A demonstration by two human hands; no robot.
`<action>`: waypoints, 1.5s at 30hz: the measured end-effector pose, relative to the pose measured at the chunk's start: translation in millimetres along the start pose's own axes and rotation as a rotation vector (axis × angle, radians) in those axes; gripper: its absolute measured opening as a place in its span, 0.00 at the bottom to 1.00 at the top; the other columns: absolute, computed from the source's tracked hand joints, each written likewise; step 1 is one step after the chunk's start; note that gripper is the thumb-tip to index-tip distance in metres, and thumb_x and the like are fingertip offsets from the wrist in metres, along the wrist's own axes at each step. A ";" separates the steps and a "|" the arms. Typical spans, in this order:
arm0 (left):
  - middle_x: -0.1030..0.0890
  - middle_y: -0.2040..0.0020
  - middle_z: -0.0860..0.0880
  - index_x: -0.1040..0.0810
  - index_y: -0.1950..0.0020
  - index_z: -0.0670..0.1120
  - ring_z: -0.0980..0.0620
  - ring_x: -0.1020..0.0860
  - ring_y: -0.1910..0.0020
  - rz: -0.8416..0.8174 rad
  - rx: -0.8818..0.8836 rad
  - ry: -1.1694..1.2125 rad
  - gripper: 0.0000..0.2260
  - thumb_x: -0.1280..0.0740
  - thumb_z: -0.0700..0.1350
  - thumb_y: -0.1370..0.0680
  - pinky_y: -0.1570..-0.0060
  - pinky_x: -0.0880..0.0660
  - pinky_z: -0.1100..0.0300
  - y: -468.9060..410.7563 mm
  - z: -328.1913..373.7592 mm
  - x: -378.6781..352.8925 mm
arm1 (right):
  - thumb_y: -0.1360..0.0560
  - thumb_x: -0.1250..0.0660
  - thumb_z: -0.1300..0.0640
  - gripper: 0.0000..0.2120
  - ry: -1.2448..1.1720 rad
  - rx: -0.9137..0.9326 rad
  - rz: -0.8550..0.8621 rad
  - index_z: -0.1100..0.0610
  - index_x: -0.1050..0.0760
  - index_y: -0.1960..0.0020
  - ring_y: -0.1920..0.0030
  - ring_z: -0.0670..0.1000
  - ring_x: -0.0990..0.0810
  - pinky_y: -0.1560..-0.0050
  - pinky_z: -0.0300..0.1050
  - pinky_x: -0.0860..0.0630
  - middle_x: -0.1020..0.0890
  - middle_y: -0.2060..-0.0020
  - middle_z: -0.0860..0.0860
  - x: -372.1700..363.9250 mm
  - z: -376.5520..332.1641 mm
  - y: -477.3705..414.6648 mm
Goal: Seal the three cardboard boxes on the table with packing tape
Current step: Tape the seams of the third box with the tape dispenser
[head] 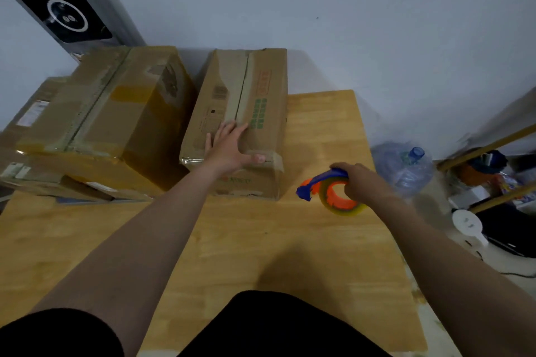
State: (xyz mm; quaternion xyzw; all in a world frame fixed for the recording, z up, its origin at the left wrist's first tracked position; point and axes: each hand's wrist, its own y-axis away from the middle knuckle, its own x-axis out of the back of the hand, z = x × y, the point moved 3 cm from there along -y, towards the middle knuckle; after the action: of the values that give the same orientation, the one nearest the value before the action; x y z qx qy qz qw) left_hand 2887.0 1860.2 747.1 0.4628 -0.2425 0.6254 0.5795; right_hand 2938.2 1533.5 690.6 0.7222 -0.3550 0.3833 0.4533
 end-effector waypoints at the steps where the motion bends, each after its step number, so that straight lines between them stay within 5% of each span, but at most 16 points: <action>1: 0.51 0.16 0.53 0.44 0.17 0.57 0.53 0.56 0.18 -0.003 0.005 0.001 0.49 0.26 0.69 0.32 0.22 0.66 0.41 0.2 0.6 0.1 | 0.26 0.39 0.66 0.33 -0.021 0.013 -0.065 0.41 0.32 0.26 0.46 0.58 0.20 0.56 0.49 0.24 0.22 0.40 0.54 -7.8 -3.0 -2.2; 6: 0.51 0.16 0.52 0.44 0.17 0.57 0.53 0.57 0.18 -0.010 0.012 0.011 0.50 0.26 0.70 0.33 0.22 0.66 0.41 -2.4 -1.8 -0.4 | 0.22 0.40 0.66 0.29 0.077 0.027 -0.391 0.46 0.32 0.24 0.51 0.55 0.23 0.60 0.46 0.27 0.23 0.34 0.55 -50.8 -20.2 -14.2; 10: 0.51 0.16 0.52 0.44 0.18 0.58 0.52 0.58 0.18 -0.018 0.020 0.006 0.50 0.27 0.72 0.34 0.22 0.66 0.41 -6.6 -6.1 -1.9 | 0.22 0.39 0.68 0.28 0.048 -0.016 -0.495 0.48 0.31 0.25 0.55 0.53 0.23 0.57 0.49 0.25 0.23 0.34 0.57 -74.9 -22.1 -23.4; 14: 0.52 0.16 0.53 0.46 0.17 0.59 0.51 0.59 0.18 -0.021 0.017 0.012 0.50 0.27 0.71 0.33 0.23 0.67 0.42 -6.6 -5.9 -2.3 | 0.24 0.37 0.65 0.27 -0.024 0.006 -0.474 0.47 0.27 0.28 0.40 0.57 0.21 0.46 0.46 0.25 0.22 0.33 0.55 -87.0 -20.3 -32.6; 17: 0.51 0.16 0.52 0.47 0.17 0.60 0.51 0.59 0.18 -0.007 -0.001 0.019 0.50 0.27 0.71 0.33 0.22 0.66 0.40 -4.7 -6.0 -3.4 | 0.25 0.35 0.65 0.26 -0.066 -0.027 -0.422 0.48 0.25 0.29 0.43 0.56 0.20 0.52 0.45 0.27 0.24 0.32 0.54 -84.6 -18.4 -34.7; 20: 0.49 0.16 0.52 0.45 0.18 0.60 0.51 0.57 0.18 0.009 -0.008 0.032 0.49 0.27 0.70 0.33 0.22 0.65 0.41 -5.1 -5.6 -2.0 | 0.25 0.33 0.66 0.27 -0.122 -0.047 -0.353 0.50 0.26 0.28 0.36 0.56 0.23 0.49 0.43 0.27 0.25 0.30 0.55 -74.6 -17.5 -31.1; 23: 0.41 0.18 0.51 0.38 0.20 0.60 0.48 0.48 0.18 0.056 0.007 0.212 0.42 0.23 0.61 0.30 0.21 0.60 0.40 -3.4 -9.2 5.1 | 0.23 0.31 0.61 0.26 -0.252 -0.047 -0.254 0.51 0.29 0.26 0.34 0.56 0.24 0.46 0.43 0.28 0.24 0.31 0.56 -54.7 -29.5 -27.0; 25: 0.34 0.21 0.51 0.31 0.24 0.59 0.46 0.41 0.20 0.166 0.027 0.401 0.33 0.23 0.51 0.26 0.21 0.50 0.36 4.3 -17.8 16.0 | 0.20 0.32 0.56 0.23 -0.386 -0.004 -0.105 0.51 0.29 0.26 0.36 0.55 0.23 0.46 0.42 0.30 0.22 0.34 0.55 -33.3 -48.9 -23.5; 29: 0.30 0.25 0.50 0.31 0.24 0.54 0.46 0.36 0.23 0.506 0.187 0.278 0.24 0.30 0.49 0.20 0.21 0.49 0.36 30.7 -52.6 40.9 | 0.18 0.35 0.51 0.24 -0.682 0.100 0.103 0.51 0.34 0.23 0.37 0.51 0.23 0.43 0.44 0.28 0.23 0.36 0.51 8.4 -103.2 -12.9; 33: 0.37 0.21 0.46 0.50 0.16 0.52 0.41 0.34 0.24 0.288 0.479 0.730 0.34 0.36 0.55 0.17 0.30 0.32 0.45 47.9 -77.7 40.7 | 0.17 0.39 0.46 0.30 -0.877 0.061 0.047 0.46 0.47 0.19 0.46 0.47 0.22 0.49 0.44 0.28 0.23 0.38 0.46 25.1 -158.0 -3.0; 37: 0.34 0.21 0.47 0.48 0.17 0.52 0.41 0.32 0.26 0.183 0.469 0.690 0.34 0.36 0.60 0.18 0.31 0.30 0.44 68.8 -91.5 45.9 | 0.18 0.40 0.41 0.33 -0.847 -0.027 0.068 0.47 0.50 0.19 0.47 0.50 0.21 0.51 0.47 0.29 0.21 0.49 0.44 22.7 -176.4 11.2; 45: 0.37 0.19 0.49 0.49 0.16 0.49 0.43 0.36 0.22 0.131 0.357 0.581 0.42 0.31 0.62 0.22 0.27 0.35 0.43 144.6 -104.9 36.8 | 0.18 0.37 0.43 0.31 -0.780 -0.067 0.129 0.49 0.45 0.20 0.52 0.48 0.21 0.52 0.48 0.27 0.21 0.52 0.45 -15.0 -193.1 78.8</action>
State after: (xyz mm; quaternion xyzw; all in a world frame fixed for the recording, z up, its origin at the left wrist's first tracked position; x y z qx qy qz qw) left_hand 2722.1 1936.2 764.8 0.3431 0.0168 0.7995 0.4928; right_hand 2818.8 1688.4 764.6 0.7746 -0.5577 0.0959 0.2826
